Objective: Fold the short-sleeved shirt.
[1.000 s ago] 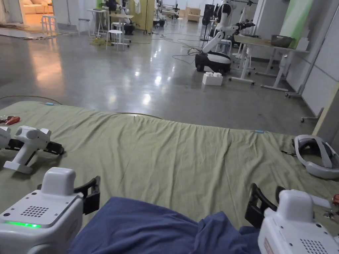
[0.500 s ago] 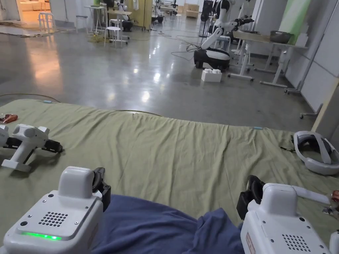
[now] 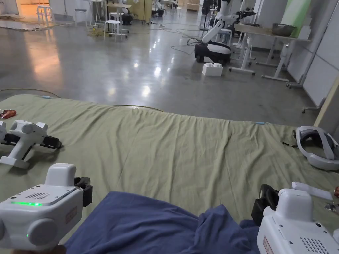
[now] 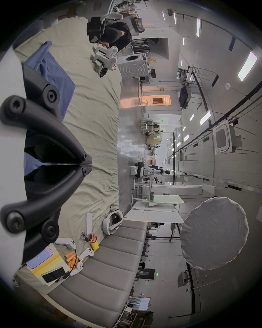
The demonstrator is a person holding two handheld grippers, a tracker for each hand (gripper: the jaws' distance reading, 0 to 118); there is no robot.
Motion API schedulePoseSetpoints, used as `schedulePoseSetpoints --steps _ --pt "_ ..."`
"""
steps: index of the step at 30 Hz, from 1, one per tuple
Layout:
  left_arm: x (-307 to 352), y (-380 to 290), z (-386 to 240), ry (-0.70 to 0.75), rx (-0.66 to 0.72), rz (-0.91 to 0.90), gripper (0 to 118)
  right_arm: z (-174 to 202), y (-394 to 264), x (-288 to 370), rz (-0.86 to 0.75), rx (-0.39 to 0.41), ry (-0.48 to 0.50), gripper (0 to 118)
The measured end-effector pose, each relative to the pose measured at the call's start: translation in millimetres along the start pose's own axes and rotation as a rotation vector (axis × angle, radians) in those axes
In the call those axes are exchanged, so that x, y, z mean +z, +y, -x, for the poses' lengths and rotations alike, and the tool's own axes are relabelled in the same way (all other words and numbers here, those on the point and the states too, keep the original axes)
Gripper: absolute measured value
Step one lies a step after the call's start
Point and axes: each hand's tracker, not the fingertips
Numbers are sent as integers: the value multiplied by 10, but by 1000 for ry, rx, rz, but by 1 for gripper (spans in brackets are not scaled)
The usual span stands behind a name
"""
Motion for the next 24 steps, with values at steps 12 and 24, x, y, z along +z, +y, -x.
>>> schedulePoseSetpoints --steps 12,24 --pt "-1598 236 204 -58 -15 387 45 -236 -217 -333 123 -17 -31 3" --pt "-2767 -40 161 -86 116 681 68 -630 -564 -501 246 2 -128 3"
